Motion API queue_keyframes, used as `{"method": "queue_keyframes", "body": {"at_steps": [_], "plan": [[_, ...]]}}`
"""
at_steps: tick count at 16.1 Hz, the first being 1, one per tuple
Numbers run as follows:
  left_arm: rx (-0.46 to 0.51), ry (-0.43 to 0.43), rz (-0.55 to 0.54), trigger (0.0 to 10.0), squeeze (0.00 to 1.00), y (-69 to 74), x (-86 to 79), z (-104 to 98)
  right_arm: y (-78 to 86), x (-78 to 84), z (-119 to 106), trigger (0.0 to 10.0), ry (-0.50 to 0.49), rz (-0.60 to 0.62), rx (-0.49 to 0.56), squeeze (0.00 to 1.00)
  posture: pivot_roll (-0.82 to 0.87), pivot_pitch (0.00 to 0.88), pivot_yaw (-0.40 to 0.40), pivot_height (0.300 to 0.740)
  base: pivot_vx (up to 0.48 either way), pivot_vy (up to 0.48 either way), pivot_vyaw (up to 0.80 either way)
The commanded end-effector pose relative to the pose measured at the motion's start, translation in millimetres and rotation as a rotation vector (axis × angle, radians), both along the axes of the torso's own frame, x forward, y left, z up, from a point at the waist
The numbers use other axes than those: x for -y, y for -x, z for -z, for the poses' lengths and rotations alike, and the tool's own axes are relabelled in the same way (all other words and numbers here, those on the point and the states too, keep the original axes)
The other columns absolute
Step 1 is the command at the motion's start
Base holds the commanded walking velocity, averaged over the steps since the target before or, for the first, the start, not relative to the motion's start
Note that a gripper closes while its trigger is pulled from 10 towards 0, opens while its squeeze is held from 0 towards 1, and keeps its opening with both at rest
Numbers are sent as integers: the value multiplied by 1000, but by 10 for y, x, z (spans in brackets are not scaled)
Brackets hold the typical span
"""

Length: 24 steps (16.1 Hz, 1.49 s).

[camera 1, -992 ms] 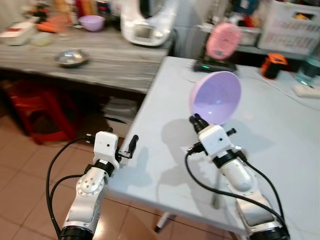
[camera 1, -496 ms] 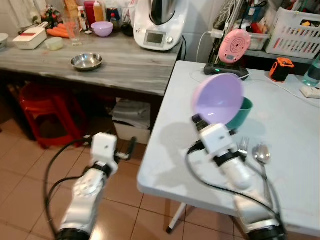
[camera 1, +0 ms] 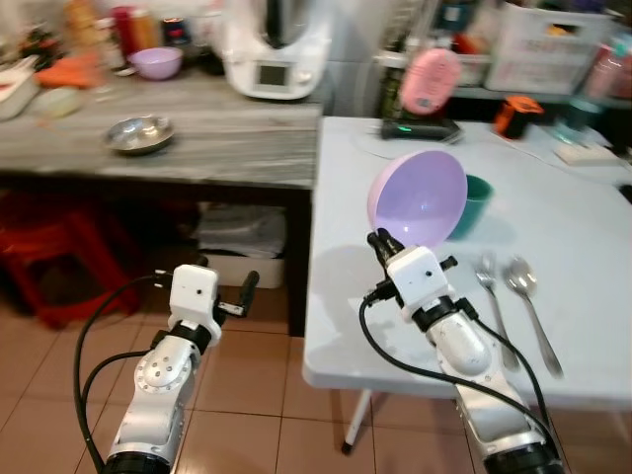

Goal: Setting the table

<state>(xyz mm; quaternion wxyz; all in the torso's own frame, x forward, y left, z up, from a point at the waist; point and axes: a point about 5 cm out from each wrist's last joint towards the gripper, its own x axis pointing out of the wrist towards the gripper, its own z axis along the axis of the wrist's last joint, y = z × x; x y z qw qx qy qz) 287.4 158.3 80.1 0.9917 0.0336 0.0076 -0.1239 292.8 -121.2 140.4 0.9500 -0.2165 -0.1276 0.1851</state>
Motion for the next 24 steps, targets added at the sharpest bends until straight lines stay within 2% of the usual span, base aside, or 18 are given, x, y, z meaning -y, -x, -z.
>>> {"method": "queue_keyframes", "body": {"at_steps": [1, 14, 21, 24], "plan": [[3, -2, 22, 10000, 0, -5, 62, -8, -26, 47, -33, 10000, -7, 17, 10, 0, 3, 0, 17, 740, 0, 322, -506], [10, -4, 26, 10000, 0, -47, 75, -32, 10, 99, -13, 10000, -5, 39, 18, 0, -4, 0, 31, 740, 0, 341, -620], [22, -8, 15, 10000, 0, -71, 54, -51, 13, 70, -4, 10000, 12, 37, 27, 0, 5, 0, 34, 740, 0, 382, 0], [24, -15, 7, 10000, 0, -76, 38, -55, 12, 70, 0, 10000, 9, 38, 26, 0, 7, 0, 33, 740, 0, 395, 800]]}}
